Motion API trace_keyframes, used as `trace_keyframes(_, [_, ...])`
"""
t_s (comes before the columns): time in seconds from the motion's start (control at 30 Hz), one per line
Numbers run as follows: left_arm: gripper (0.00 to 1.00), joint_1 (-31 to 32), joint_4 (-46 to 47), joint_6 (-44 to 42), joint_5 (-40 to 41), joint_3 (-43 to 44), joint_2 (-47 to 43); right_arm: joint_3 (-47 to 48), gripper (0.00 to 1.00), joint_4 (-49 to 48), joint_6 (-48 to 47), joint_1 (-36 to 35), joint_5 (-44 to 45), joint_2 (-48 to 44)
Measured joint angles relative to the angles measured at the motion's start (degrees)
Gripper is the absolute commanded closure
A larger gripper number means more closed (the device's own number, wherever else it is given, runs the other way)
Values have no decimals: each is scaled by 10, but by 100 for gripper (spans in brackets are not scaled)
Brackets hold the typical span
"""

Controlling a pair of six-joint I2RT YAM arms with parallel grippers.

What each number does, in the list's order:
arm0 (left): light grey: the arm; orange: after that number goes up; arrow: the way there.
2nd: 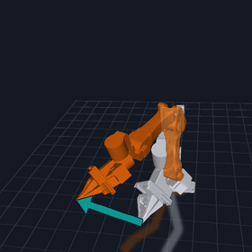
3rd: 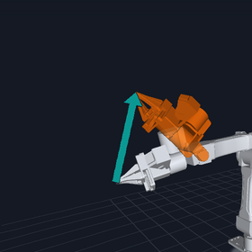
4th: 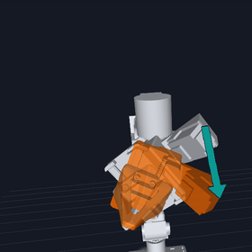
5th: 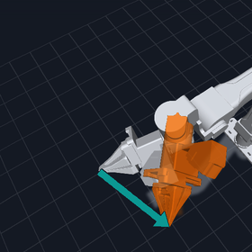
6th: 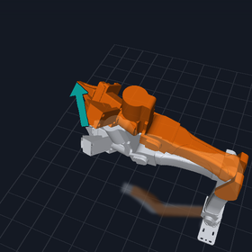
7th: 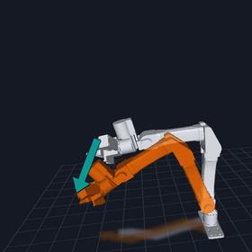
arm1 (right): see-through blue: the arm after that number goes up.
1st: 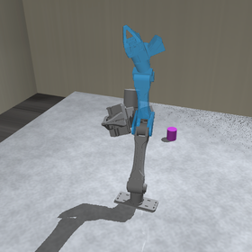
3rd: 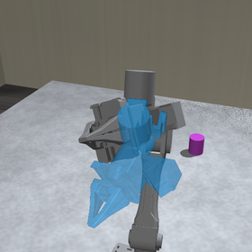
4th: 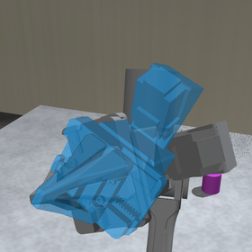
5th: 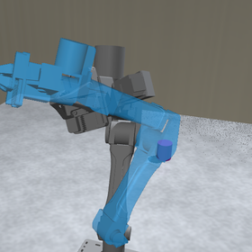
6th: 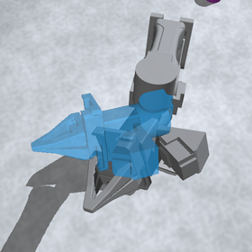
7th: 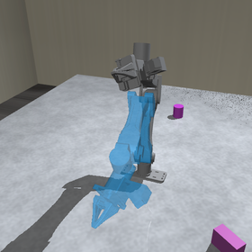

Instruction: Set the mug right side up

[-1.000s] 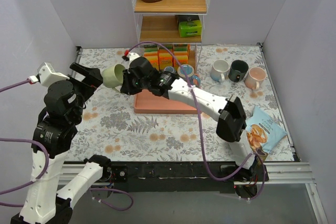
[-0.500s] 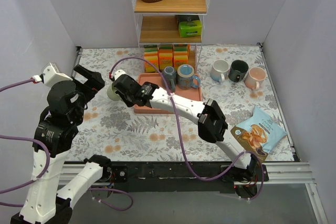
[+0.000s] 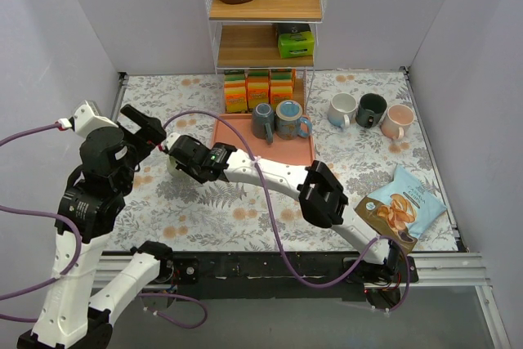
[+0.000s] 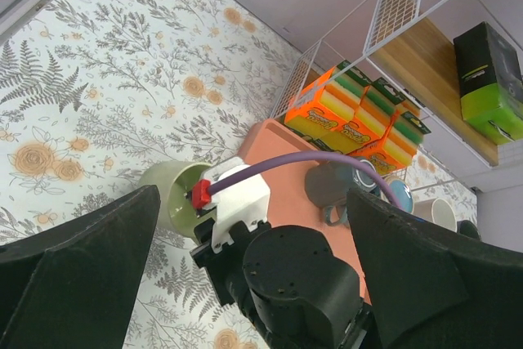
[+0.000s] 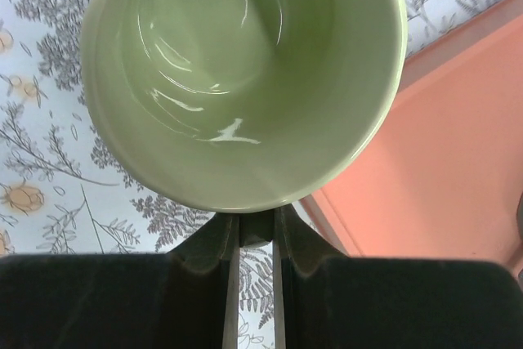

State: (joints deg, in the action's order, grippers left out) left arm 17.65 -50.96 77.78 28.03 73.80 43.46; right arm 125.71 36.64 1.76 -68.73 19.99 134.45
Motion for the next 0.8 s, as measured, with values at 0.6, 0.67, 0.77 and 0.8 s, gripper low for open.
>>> trace_keyframes(0.6, [2,0,-1,0,-2,-12,-5,5,99,57,-88,-7,23,34])
trace_keyframes(0.67, [2,0,-1,0,-3,-14,-4,5,94,58,-92,-8,26,34])
trace_keyframes(0.77, [2,0,-1,0,-4,-14,-4,5,81,58,-94,-8,26,34])
trace_keyframes(0.8, [2,0,-1,0,-4,-14,-4,5,80,58,-94,-8,26,34])
